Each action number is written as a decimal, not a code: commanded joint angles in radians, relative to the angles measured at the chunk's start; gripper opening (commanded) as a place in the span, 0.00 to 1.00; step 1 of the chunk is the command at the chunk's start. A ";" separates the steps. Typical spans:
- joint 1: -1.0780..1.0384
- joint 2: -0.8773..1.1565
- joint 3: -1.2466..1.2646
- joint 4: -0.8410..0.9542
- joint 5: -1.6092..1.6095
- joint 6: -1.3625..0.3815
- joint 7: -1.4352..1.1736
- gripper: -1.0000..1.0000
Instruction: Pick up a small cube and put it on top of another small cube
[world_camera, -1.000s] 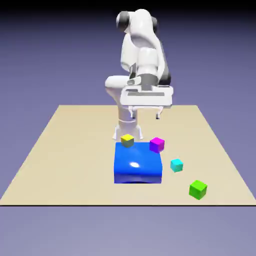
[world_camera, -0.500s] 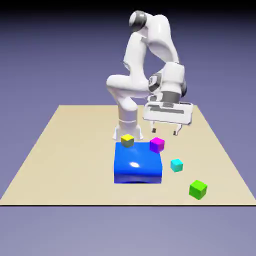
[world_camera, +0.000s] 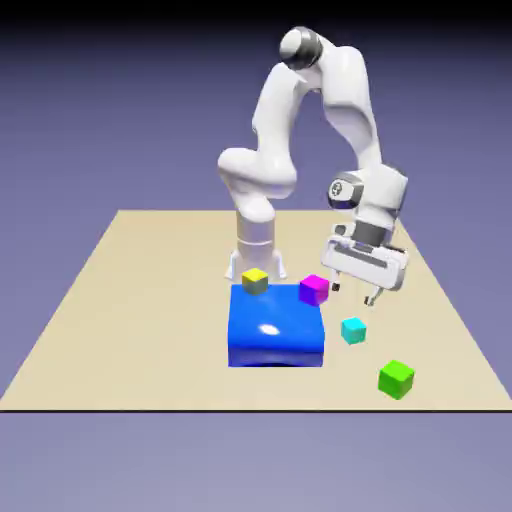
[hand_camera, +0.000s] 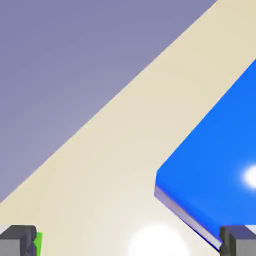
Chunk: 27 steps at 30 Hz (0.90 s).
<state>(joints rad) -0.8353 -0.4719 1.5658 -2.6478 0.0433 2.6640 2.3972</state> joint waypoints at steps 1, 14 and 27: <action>-0.020 0.002 0.036 0.004 0.001 -0.009 0.038 0.50; -0.256 0.030 0.473 0.049 0.013 -0.113 0.500 0.50; -0.506 -0.098 0.728 0.058 0.110 0.049 0.445 0.00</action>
<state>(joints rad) -1.3414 -0.5695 2.2941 -2.5900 0.1529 2.7138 2.8418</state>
